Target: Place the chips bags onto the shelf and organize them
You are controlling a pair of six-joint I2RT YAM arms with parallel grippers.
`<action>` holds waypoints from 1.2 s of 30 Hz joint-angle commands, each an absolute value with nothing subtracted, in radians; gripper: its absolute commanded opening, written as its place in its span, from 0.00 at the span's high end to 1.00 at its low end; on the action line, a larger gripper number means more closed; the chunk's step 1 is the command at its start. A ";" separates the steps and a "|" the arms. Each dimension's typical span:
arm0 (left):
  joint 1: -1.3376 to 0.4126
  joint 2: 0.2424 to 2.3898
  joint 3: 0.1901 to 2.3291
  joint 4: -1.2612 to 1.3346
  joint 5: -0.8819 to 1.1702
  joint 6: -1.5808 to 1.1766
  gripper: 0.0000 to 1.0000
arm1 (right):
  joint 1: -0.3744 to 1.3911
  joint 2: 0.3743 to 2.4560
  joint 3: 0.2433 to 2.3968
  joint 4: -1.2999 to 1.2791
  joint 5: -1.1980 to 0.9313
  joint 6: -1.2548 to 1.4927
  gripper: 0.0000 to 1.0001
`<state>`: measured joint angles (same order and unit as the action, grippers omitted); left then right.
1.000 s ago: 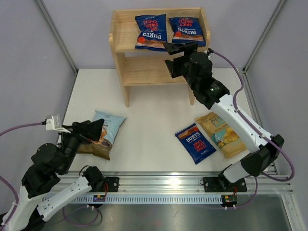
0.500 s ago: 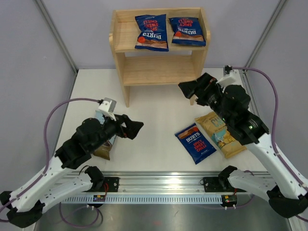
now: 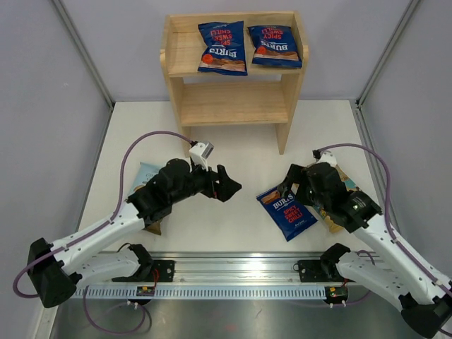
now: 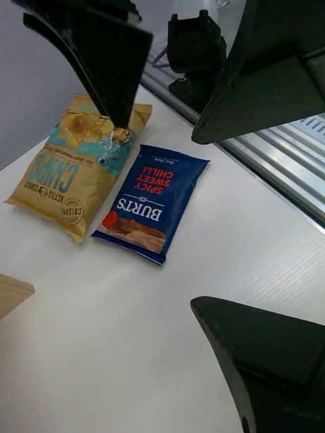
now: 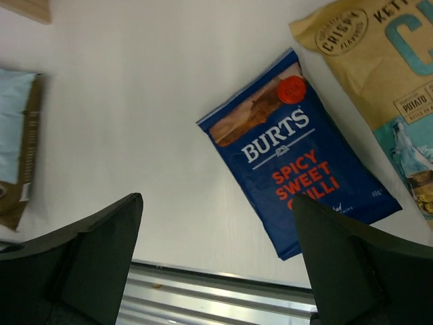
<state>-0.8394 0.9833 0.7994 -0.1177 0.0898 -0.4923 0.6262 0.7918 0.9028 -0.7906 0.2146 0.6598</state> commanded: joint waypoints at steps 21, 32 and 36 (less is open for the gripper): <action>-0.839 0.904 0.761 -0.201 0.135 -0.491 0.01 | 0.331 1.437 0.831 -0.403 0.041 0.380 0.03; -0.839 0.799 0.793 -0.317 0.138 -0.442 0.01 | 0.325 1.542 0.813 -0.400 -0.130 0.405 0.54; -0.841 0.775 0.799 -0.330 0.138 -0.434 0.01 | 0.327 1.520 0.764 -0.345 -0.155 0.452 0.70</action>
